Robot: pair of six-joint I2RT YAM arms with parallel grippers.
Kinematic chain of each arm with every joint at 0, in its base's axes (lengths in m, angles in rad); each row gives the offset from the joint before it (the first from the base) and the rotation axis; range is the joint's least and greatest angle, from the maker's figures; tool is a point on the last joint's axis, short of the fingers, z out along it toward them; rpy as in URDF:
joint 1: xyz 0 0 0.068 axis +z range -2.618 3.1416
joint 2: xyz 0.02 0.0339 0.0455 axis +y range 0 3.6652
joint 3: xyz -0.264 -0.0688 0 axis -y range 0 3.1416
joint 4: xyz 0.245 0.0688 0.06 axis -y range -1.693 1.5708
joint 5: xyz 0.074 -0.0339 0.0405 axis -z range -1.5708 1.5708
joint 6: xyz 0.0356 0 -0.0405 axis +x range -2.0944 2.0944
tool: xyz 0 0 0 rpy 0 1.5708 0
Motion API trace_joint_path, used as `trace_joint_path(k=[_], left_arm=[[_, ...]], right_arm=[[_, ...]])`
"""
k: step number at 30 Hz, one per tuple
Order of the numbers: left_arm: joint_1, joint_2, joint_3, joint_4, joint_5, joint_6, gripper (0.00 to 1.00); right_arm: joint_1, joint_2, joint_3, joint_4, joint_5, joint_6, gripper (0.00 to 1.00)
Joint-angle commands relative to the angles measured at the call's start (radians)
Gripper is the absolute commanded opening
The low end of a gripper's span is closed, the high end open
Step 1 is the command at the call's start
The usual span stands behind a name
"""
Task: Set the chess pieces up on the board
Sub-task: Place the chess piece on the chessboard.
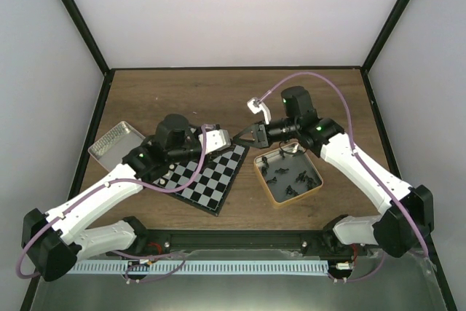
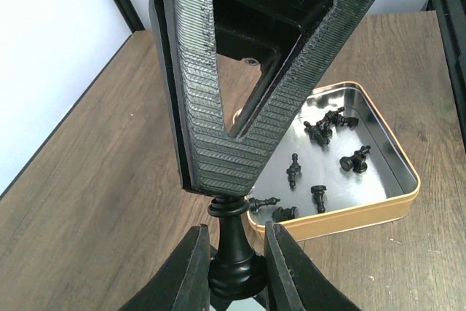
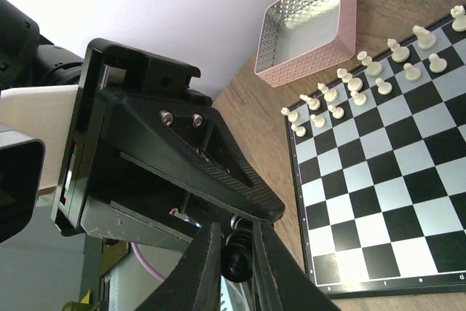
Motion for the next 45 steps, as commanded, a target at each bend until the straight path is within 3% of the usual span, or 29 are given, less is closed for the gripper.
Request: trace_joint_path(k=[1, 3, 7, 13, 20, 22, 33, 45], left_arm=[[-0.001, 0.002, 0.017, 0.026, -0.021, 0.012, 0.04], [0.000, 0.002, 0.019, 0.031, -0.028, -0.004, 0.09], [-0.001, -0.016, 0.012, 0.060, -0.111, -0.094, 0.51], [0.000, -0.120, -0.035, 0.094, -0.338, -0.210, 0.75], [0.000, -0.247, -0.044, 0.150, -0.737, -0.412, 0.83], [0.001, -0.267, -0.033, 0.158, -0.790, -0.429, 0.84], [0.001, -0.454, -0.217, 0.363, -0.887, -0.359, 0.91], [0.001, -0.452, -0.233, 0.370, -0.900, -0.352, 0.93]], right_arm=[[0.012, 0.008, 0.049, -0.007, -0.030, 0.010, 0.05], [0.012, 0.007, 0.052, -0.007, -0.005, 0.015, 0.04], [0.013, 0.005, 0.046, -0.004, 0.089, 0.022, 0.03], [0.015, 0.020, -0.004, 0.018, 0.278, 0.007, 0.03], [0.094, 0.090, -0.035, 0.054, 0.520, 0.001, 0.04], [0.138, 0.124, -0.031, 0.059, 0.580, 0.002, 0.04], [0.316, 0.324, 0.002, -0.005, 0.857, 0.035, 0.04], [0.324, 0.357, -0.044, -0.005, 0.853, 0.060, 0.04]])
